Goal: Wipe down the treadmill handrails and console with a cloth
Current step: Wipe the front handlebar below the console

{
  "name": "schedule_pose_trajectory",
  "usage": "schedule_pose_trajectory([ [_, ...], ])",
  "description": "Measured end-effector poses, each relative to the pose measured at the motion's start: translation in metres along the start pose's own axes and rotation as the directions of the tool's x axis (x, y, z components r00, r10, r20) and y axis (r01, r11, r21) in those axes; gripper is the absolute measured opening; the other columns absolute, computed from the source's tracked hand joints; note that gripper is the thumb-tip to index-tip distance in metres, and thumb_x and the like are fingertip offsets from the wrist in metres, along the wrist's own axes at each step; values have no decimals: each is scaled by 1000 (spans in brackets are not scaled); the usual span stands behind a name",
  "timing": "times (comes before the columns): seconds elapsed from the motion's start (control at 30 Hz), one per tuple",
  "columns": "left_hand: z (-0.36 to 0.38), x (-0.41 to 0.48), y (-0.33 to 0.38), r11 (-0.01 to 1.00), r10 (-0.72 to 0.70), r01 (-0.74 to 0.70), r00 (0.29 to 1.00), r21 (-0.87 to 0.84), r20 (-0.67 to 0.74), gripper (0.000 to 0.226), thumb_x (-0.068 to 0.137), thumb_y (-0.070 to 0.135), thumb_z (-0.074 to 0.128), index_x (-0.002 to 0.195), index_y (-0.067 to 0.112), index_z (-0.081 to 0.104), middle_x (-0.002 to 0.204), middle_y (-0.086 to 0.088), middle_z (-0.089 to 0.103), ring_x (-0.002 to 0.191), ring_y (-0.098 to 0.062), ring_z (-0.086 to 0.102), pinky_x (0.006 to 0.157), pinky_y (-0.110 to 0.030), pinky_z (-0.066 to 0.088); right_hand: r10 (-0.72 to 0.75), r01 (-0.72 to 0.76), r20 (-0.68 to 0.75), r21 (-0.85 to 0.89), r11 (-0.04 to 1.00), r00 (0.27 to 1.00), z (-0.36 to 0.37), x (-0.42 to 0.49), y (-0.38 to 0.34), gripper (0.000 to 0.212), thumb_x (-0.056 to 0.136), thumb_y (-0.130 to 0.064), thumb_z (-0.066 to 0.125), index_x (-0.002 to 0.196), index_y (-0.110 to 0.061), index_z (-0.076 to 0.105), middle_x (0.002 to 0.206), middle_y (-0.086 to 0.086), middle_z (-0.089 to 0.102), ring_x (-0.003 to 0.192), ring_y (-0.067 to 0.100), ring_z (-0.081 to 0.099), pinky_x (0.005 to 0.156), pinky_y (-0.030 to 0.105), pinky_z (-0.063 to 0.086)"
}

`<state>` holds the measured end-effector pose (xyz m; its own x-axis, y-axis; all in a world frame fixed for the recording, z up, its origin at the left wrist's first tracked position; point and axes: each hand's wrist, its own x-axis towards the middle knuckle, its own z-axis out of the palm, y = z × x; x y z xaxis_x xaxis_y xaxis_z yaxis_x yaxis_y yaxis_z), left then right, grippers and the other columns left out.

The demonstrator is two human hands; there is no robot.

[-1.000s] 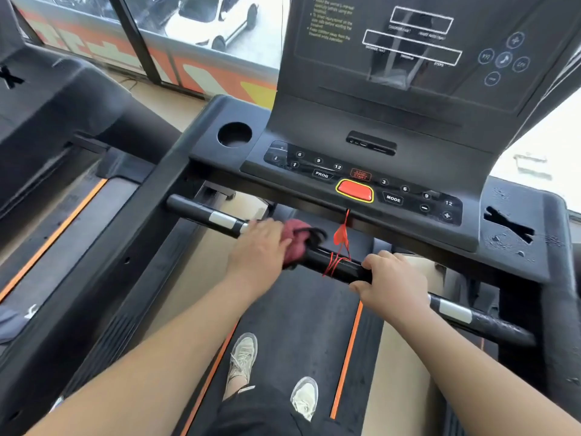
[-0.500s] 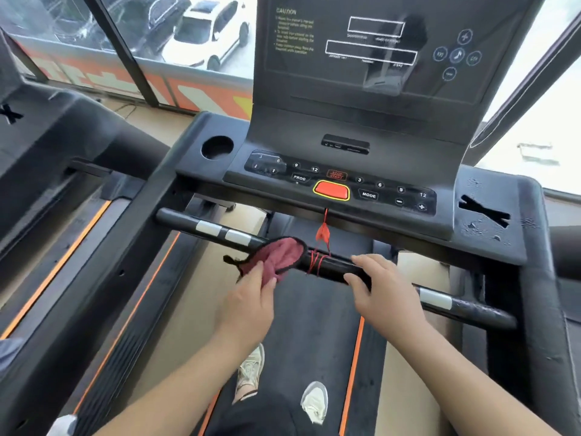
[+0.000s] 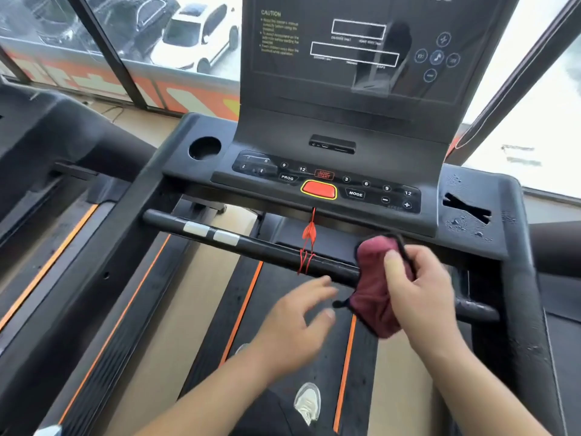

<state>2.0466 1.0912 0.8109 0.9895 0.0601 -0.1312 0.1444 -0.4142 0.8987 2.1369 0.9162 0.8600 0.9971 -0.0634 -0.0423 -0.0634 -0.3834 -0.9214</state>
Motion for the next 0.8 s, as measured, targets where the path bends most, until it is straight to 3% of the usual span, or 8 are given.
schedule_pose_trajectory([
  [0.07,-14,10,-12,992,-14,32,989,120,-149,33,96,24,57,127,21,71,130,13,67,119,5,58,106,-28,47,-163,162,-14,-37,986,987,1,5,-22,7,97,-21,62,92,-23,66,78,-4,64,67,-2,59,61,12,43],
  [0.13,-24,18,-19,982,-33,70,978,174,-205,27,99,19,58,121,22,72,116,14,71,106,1,62,97,-27,50,-273,283,73,-201,938,959,18,14,-19,13,100,-32,58,95,-25,68,86,-7,65,80,2,62,73,19,48],
  [0.23,-29,18,-28,987,-95,117,977,113,-189,25,98,16,58,114,26,74,109,18,71,103,3,63,95,-22,50,-238,455,426,-534,713,873,55,13,20,37,100,-42,35,79,-25,60,99,-7,68,101,23,64,80,39,51],
  [0.3,-30,14,-35,985,-110,130,980,114,-166,25,99,16,58,115,25,74,110,19,69,104,6,61,93,-13,47,-267,556,509,-584,592,818,64,11,45,33,95,-35,42,78,-25,69,109,-3,74,101,30,68,75,43,56],
  [0.37,-34,13,-42,982,-116,137,981,131,-153,25,99,15,57,117,23,74,112,18,69,105,7,60,91,-6,42,-362,633,527,-551,544,769,56,19,57,25,89,-31,56,99,-21,76,118,-3,74,103,28,70,76,44,58],
  [0.47,-40,19,-48,978,-140,158,981,135,-132,27,101,16,55,120,24,72,116,17,69,109,7,58,91,-2,38,-396,752,640,-556,354,659,50,36,68,42,91,-43,54,124,-22,68,122,-5,70,105,25,68,77,42,54],
  [0.63,-44,25,-50,979,-129,141,987,149,-92,31,102,15,51,125,25,70,120,19,67,115,6,57,96,-2,38,-273,704,659,-700,116,701,87,30,80,64,93,-55,45,133,-6,56,99,7,61,86,32,59,78,44,37],
  [0.8,-48,22,-58,976,-140,151,987,155,-78,34,101,10,50,125,24,70,117,21,66,109,5,60,96,-9,44,-270,661,609,-726,190,746,105,34,67,44,104,-40,34,113,-10,64,85,7,64,75,35,60,75,45,45],
])
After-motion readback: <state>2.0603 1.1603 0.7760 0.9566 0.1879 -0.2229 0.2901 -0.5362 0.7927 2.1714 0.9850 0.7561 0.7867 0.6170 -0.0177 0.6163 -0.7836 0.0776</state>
